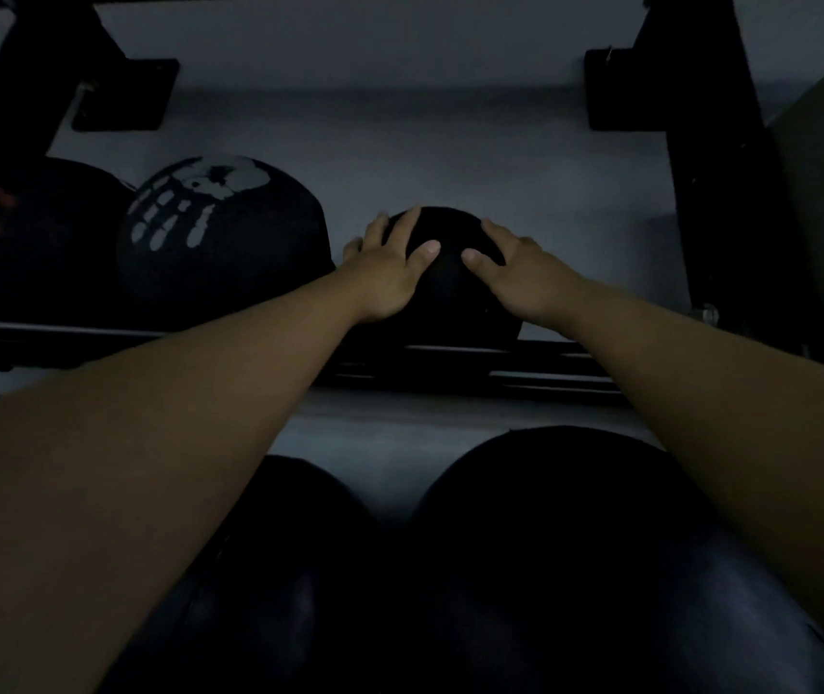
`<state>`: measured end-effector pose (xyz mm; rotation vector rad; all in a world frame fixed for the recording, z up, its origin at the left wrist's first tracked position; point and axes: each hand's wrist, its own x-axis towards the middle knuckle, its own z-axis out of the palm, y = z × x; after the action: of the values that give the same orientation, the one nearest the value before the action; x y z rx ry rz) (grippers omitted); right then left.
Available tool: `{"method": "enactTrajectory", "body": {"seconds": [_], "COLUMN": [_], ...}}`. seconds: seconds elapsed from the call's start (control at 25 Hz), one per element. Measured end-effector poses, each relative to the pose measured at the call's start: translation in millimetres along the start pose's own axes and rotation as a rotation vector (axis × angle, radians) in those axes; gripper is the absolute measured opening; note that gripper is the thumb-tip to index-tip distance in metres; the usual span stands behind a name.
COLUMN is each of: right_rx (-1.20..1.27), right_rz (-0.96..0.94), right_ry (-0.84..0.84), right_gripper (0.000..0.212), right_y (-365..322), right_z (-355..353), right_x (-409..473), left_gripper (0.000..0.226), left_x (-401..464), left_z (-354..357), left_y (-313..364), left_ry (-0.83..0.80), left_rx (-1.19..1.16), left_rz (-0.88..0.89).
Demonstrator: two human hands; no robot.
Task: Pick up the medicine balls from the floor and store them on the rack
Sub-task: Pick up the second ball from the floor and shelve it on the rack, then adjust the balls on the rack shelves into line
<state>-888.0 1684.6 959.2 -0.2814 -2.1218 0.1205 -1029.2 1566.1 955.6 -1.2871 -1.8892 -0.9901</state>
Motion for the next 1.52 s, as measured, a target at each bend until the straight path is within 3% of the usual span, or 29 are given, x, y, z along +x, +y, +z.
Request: {"method": "enactTrajectory", "body": {"seconds": [0.36,0.52,0.64,0.72,0.96,1.28,1.52], "right_rx": [0.072,-0.041,-0.117,-0.115,0.030,0.053,0.020], "right_rz": [-0.062,-0.004,0.173,0.322,0.512,0.500,0.502], "right_ry": [0.136,0.155,0.017,-0.049,0.030,0.040,-0.183], "right_gripper": [0.049,0.043,0.049,0.057,0.091,0.087,0.087], "right_y": [34,57,66,65,65,90,100], "right_z": [-4,-10,-13,-10,9,18,-13], "right_x": [-97,-168,-213,-239,-297,-271,-220], "left_gripper": [0.082,0.078,0.084,0.095,0.114,0.100,0.105], "left_x": [-99,-156,-195,-210,-235,-219,-195], "left_z": [48,96,121,123,113,129,123], "left_y": [9,21,31,36,35,44,64], "left_ry": [0.100,-0.005,-0.204,-0.244,-0.321,-0.166,-0.177], "left_rx": [-0.135,-0.350,-0.425,-0.442,-0.470,-0.441,-0.471], "left_rz": [0.026,0.042,-0.036,-0.102,-0.181,-0.255,-0.465]}}
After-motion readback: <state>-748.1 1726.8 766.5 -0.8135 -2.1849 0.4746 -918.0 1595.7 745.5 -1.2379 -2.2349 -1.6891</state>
